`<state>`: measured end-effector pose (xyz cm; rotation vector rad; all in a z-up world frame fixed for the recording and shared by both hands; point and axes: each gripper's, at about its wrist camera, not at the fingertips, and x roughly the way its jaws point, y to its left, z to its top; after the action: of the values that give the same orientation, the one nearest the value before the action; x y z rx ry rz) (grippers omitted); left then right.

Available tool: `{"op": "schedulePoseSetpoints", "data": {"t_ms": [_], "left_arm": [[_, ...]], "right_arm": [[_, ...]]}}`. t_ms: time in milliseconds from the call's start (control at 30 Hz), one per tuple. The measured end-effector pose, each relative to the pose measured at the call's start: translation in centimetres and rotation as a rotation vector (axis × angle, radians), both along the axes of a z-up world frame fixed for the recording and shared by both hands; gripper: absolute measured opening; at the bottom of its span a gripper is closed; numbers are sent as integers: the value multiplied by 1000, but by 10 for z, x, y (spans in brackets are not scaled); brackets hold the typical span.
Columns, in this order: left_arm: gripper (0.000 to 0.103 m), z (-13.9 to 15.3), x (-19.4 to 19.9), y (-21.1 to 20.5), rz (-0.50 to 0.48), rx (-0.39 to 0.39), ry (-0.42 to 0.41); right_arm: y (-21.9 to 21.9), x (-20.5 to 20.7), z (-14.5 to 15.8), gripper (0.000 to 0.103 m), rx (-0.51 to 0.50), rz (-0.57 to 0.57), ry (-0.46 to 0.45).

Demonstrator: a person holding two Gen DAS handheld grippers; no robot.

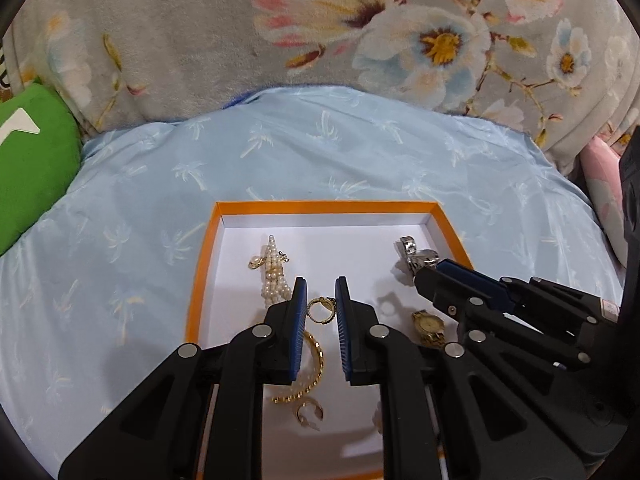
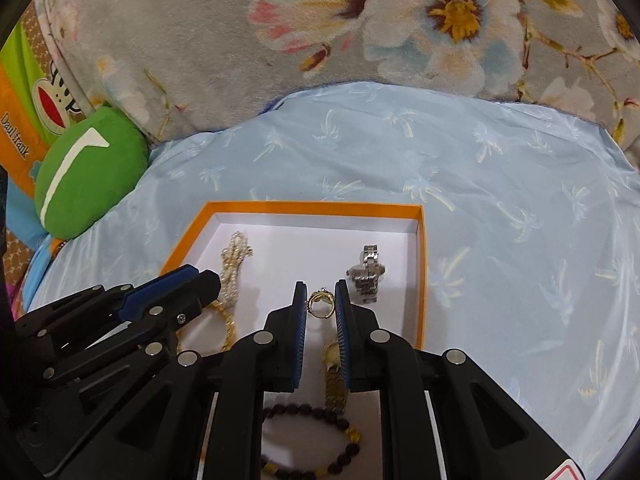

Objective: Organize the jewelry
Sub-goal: 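Carry both earrings into the box and open both tools, then withdraw both tools and move the right tool over the gold hoop earring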

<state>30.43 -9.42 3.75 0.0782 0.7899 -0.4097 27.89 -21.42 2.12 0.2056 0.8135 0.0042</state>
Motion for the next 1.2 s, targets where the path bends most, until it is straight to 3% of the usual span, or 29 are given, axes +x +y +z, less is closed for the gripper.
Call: {"op": "schedulePoseSetpoints", "data": {"t_ms": [400,700,833,1100,1200], "left_arm": [[15,-17,19,-5,-9,-1,35],[35,-8,15,7,25,-28,7],[35,-1,-3,25,39,-54,-10],[35,-4,-76,70,40,-90,-9],[35,-9,-106,77,37,-66,-15]], "right_arm": [[-2,14,-16,14,-5,1,28],[-5,2,-7,15,-27,-19,-21],[-10,-23,1,15,-12,-30,-38],[-2,-109,-2,18,-21,-20,-32],[10,-140,-7,21,-3,11,-16]]}}
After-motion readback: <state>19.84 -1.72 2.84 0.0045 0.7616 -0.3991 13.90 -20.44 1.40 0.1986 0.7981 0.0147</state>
